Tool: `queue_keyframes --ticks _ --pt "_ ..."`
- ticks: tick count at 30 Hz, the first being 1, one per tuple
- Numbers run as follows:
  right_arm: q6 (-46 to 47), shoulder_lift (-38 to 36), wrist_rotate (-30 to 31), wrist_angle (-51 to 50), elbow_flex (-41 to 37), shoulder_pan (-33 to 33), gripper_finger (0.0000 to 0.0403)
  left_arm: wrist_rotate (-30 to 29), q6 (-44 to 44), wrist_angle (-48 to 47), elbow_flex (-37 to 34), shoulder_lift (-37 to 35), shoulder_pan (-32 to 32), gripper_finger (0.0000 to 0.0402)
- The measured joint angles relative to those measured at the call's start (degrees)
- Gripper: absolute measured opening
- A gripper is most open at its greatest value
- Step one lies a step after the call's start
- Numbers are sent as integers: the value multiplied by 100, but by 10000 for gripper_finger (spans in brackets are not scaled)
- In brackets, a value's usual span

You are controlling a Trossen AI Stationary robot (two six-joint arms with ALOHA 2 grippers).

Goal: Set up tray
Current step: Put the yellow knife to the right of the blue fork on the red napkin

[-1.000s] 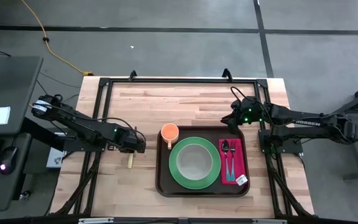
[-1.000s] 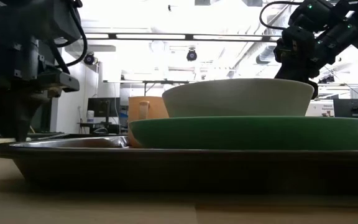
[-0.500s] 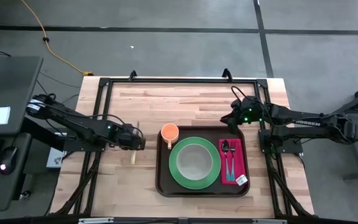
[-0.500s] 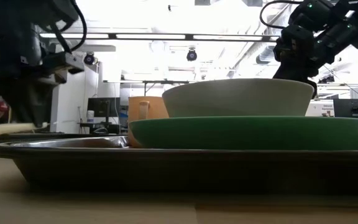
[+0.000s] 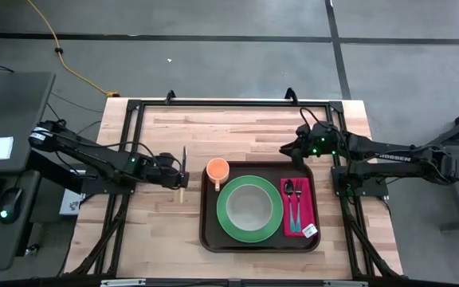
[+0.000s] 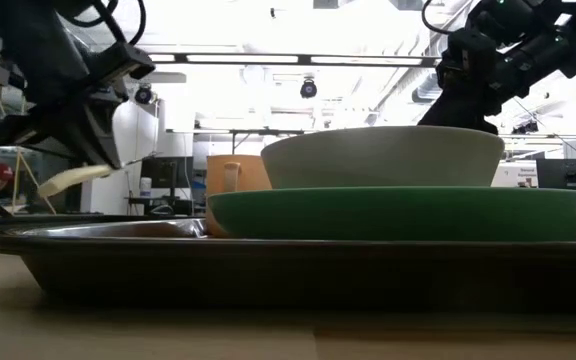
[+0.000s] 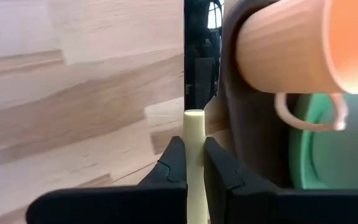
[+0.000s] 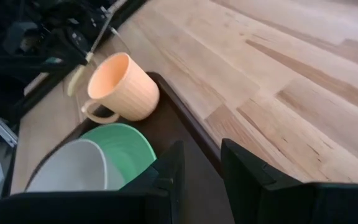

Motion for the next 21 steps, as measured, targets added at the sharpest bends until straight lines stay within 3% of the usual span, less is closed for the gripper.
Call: queue_keyframes --ticks 9,21 --pt "19 -2 -256 503 0 0 83 -364 540 825 13 -44 0 46" --pt "166 9 -675 1159 0 4 83 -939 1313 538 928 -42 3 46"
